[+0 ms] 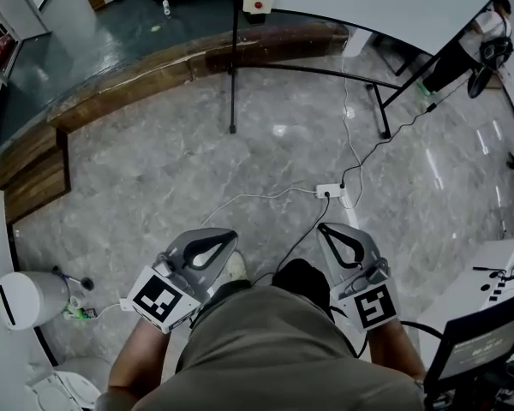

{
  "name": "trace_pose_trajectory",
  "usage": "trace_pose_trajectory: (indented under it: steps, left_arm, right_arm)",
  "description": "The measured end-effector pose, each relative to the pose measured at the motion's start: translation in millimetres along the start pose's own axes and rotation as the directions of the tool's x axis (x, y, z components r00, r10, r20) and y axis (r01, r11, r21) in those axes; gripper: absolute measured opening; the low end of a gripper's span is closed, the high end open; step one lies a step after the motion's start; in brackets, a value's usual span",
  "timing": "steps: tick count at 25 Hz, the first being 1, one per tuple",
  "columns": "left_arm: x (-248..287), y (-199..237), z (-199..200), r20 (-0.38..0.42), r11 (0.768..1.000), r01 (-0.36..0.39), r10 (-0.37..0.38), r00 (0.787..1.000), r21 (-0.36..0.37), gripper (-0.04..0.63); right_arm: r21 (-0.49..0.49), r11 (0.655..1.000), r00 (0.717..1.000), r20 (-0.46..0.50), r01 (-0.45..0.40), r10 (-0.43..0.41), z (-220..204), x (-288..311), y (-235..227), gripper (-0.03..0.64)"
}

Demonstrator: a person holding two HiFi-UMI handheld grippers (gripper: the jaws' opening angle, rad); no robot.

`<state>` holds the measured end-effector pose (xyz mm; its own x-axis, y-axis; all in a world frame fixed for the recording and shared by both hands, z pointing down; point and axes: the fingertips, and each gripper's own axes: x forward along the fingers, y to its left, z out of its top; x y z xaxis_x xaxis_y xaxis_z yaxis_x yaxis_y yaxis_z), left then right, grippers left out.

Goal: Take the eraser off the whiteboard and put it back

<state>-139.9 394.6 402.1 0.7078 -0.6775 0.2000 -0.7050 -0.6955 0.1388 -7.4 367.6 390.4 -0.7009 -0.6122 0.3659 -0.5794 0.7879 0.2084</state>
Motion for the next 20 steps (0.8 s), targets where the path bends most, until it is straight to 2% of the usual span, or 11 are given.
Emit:
trace_pose_trajectory:
  steps: [4, 10, 15, 18, 20]
  left_arm:
    - [-5.7, 27.6, 1.3, 0.001, 1.000, -0.007, 0.007, 1.000, 0.004, 0.003]
    - [5.5, 47.2, 4.8, -0.009, 1.000, -0.009, 0.010, 1.000, 0.026, 0.003]
    - [30.3, 71.4, 4.8, -0.030, 1.000, -0.026, 0.026, 0.999, -0.014, 0.003]
    - [54.4, 99.2, 8.0, -0.029, 0.998, -0.066, 0.066, 0.997, -0.003, 0.003]
    - [72.3, 118.3, 22.2, 0.001, 0.994, -0.108, 0.108, 0.994, -0.003, 0.003]
  right_arm:
    - [0.009, 1.000, 1.000, -0.008, 0.006, -0.006, 5.1, 16.8, 4.1, 0.003]
    - [0.010, 1.000, 1.000, -0.006, 0.021, -0.021, 12.7, 34.3, -15.7, 0.003]
    - [0.017, 1.000, 1.000, -0.009, 0.004, -0.004, 6.3, 59.6, -41.4, 0.003]
    - [0.024, 1.000, 1.000, -0.003, -0.015, 0.015, 2.1, 82.4, -68.7, 0.003]
    - [0.032, 0.999, 1.000, 0.013, -0.024, 0.024, 3.7, 97.1, -93.5, 0.003]
